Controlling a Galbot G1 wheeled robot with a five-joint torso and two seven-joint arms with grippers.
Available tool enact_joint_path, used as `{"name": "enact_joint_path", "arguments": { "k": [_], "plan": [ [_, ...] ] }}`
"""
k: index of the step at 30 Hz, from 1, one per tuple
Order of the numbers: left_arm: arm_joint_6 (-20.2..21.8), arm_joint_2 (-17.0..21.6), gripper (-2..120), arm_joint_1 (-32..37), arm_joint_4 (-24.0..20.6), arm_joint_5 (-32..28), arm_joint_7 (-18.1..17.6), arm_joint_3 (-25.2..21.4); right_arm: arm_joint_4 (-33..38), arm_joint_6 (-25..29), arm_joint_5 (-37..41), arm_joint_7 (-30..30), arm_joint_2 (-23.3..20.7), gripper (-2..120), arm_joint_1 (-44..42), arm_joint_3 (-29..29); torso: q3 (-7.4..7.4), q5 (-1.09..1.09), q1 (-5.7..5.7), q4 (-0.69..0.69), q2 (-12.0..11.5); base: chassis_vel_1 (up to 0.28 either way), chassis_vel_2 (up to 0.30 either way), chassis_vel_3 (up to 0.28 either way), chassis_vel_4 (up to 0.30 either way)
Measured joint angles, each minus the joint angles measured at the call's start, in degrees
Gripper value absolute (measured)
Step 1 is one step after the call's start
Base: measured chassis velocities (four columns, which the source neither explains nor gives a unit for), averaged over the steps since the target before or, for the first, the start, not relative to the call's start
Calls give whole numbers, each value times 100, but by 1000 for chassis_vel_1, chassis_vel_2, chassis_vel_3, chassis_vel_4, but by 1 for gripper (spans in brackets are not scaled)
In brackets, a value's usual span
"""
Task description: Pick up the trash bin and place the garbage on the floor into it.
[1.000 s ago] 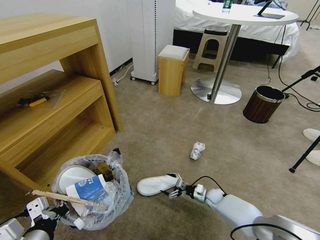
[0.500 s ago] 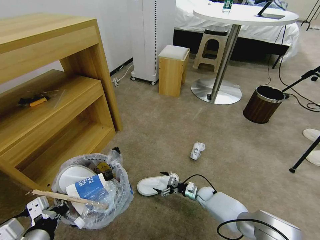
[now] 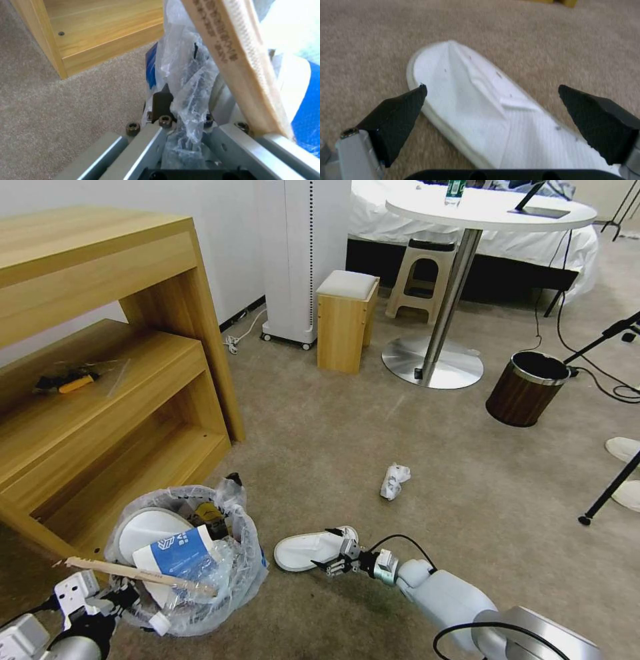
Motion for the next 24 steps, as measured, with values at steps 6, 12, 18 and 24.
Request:
{"name": "enact_joint_path", "arguments": {
  "k": [6, 12, 18, 24],
  "plan": [
    [-2, -20, 0, 25, -50, 1, -1, 1, -290, 46, -134, -24, 132, 100, 9, 129, 0, 0, 0, 0, 0, 0, 0, 0, 0],
    [-14, -39, 0, 58, -117, 2, -1, -4, -600, 67, -355, -70, 316, 100, 56, 298, 0, 0, 0, 0, 0, 0, 0, 0, 0],
    [-16, -52, 0, 72, -134, 8, -1, -3, -777, 77, -536, -93, 453, 100, 110, 445, 0, 0, 0, 0, 0, 0, 0, 0, 0],
    [-20, -59, 0, 73, -141, 10, 0, 7, -930, 81, -694, -100, 580, 100, 171, 570, 0, -1, 0, 0, 0, 0, 0, 0, 0]
  ]
}}
